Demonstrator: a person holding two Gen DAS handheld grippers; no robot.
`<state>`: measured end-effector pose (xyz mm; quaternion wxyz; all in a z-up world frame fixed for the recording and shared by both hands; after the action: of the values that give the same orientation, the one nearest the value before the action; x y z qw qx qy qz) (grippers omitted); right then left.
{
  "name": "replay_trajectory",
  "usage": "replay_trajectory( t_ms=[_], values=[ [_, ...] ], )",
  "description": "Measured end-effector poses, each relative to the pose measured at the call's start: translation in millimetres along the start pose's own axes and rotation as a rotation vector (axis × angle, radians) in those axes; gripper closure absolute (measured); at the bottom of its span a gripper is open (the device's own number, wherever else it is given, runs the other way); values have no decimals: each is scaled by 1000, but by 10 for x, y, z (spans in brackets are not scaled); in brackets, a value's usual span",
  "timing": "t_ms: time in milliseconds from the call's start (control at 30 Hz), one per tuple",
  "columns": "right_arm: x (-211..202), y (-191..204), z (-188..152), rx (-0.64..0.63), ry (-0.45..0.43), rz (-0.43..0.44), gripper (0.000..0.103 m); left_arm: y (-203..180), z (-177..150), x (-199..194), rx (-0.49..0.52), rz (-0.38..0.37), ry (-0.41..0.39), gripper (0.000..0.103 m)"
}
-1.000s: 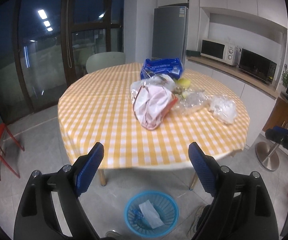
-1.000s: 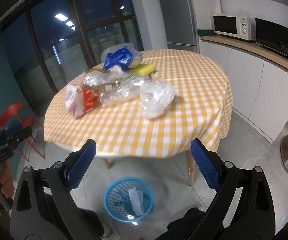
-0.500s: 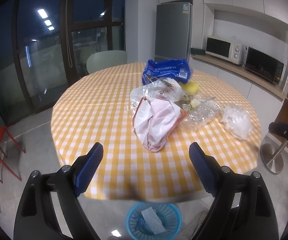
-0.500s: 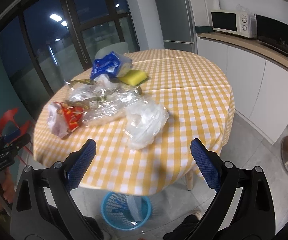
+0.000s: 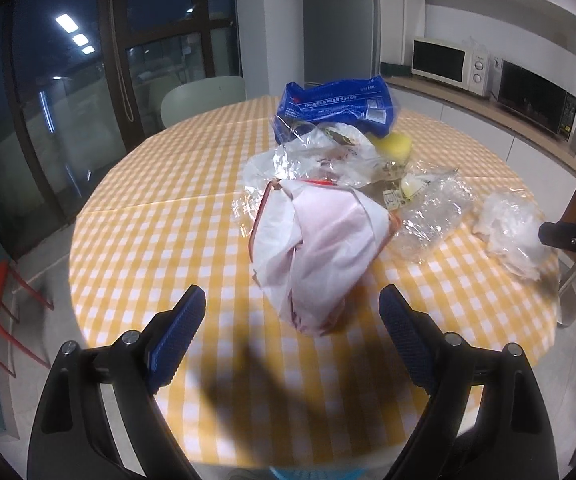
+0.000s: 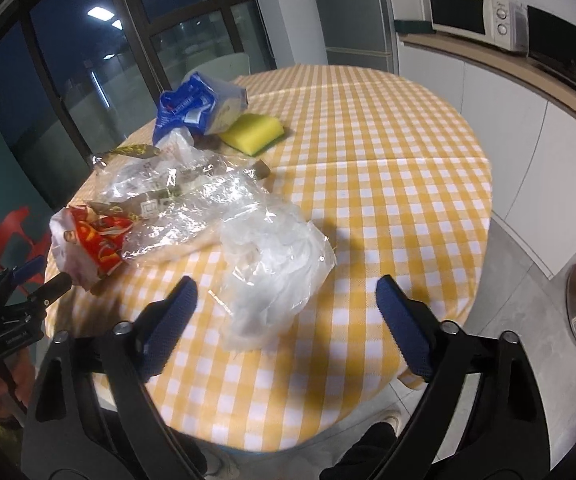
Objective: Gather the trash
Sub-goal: 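Grasp the pink chip bag with the left gripper while the right grasps the clear plastic bag, then carry the chip bag and clear bag in both grippers over the wastebasket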
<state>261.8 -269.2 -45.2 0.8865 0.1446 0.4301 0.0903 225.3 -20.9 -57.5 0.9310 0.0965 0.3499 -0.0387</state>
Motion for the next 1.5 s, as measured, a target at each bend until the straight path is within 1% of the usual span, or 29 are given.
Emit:
replay_trajectory(
  t_ms=[133, 200, 233, 300, 333, 367, 400, 433, 467, 500, 567, 667, 833, 1167, 1300, 1367, 1433, 1467, 1500],
  values=[
    [158, -31, 16, 8, 41, -1, 25, 5, 29, 162, 7, 2, 24, 16],
    [219, -17, 13, 5, 58, 8, 32, -5, 40, 220, 9, -15, 28, 16],
    [248, -11, 15, 6, 65, 12, 34, -9, 49, 234, 9, -25, 23, 17],
    [302, -10, 25, 15, 77, 19, 44, -21, 85, 269, 10, -42, 13, 20],
    [326, -10, 28, 21, 83, 22, 48, -19, 93, 282, 9, -47, 11, 27],
    [343, -18, 32, 25, 87, 24, 55, -22, 98, 300, 6, -52, 13, 37],
    [364, -3, 24, 28, 94, 36, 62, -23, 103, 314, 3, -55, 15, 42],
    [372, 8, 19, 30, 99, 45, 65, -19, 101, 315, -8, -61, 14, 53],
    [375, 22, 20, 28, 100, 49, 72, -10, 100, 308, -15, -68, 12, 60],
    [357, 36, 15, 23, 89, 50, 79, -2, 94, 293, -25, -76, 10, 61],
    [306, 56, 14, 17, 72, 52, 85, 24, 81, 259, -44, -84, 7, 71],
    [235, 79, 14, 8, 57, 50, 87, 93, 68, 189, -84, -82, 11, 73],
    [76, 140, -45, -4, 30, 53, 88, 180, 6, 7, -133, -110, 7, 73],
    [-161, 272, -184, -33, -4, 67, 88, 195, -169, -327, -152, -108, -16, 73],
    [-236, 333, -271, -61, -8, 67, 88, 176, -210, -468, -155, -121, -32, 73],
    [-303, 354, -324, -67, -15, 73, 88, 164, -239, -565, -160, -131, -44, 73],
    [-386, 394, -382, -78, -26, 78, 88, 145, -273, -650, -168, -166, -52, 73],
    [-418, 410, -401, -82, -29, 80, 88, 134, -302, -704, -178, -200, -55, 73],
    [-470, 436, -434, -90, -34, 84, 88, 130, -325, -732, -179, -207, -58, 73]
  ],
)
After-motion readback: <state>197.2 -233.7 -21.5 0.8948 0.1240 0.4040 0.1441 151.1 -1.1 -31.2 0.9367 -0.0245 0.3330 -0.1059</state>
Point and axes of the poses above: each gripper's, at about its wrist camera, not at the fingertips, and x roughly the way its jaws point, y to its left, z to its top, the point moved 4 cm from there along x, roughly the way its jaws point, and after that the axes turned 8 degrees about x, right-handed, at the moved point
